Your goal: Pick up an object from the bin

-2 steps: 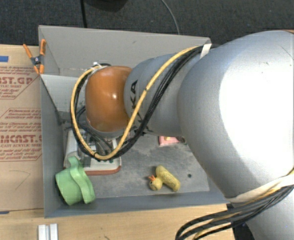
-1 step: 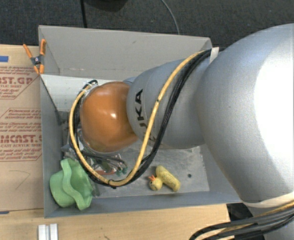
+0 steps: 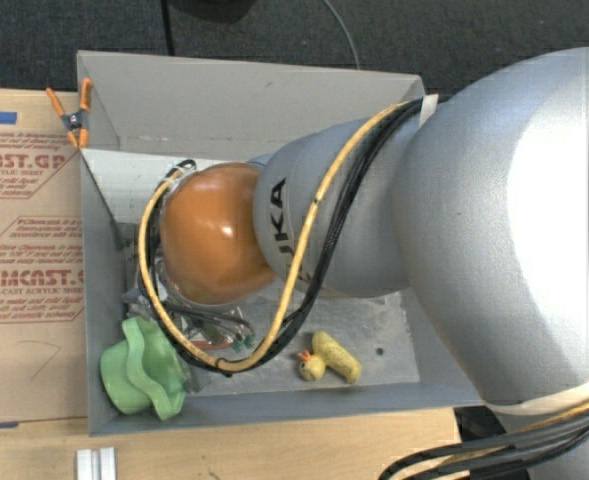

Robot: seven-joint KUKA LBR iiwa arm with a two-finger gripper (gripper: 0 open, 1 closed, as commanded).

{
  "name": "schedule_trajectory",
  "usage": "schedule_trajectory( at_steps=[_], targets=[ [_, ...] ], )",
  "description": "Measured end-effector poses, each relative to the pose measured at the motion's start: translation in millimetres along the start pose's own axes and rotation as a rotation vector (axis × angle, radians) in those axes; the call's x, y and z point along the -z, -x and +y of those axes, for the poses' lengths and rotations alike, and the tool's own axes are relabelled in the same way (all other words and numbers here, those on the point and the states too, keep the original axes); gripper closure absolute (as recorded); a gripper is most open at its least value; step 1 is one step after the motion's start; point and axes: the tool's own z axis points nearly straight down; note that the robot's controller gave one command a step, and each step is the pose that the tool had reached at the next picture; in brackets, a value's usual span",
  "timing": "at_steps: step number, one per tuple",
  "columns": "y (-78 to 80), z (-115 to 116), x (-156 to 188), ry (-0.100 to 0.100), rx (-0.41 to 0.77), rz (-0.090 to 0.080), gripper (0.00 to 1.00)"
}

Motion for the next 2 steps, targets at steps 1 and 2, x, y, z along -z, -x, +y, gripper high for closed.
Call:
schedule_trajectory(
  at_steps=[1,2],
  targets=[
    [-0.4,-5.4,70.0,0.000,0.000,0.003,0.00],
    [2.3,-5.9,123.0,-0.001,0.001,-0.003,0.00]
  ],
)
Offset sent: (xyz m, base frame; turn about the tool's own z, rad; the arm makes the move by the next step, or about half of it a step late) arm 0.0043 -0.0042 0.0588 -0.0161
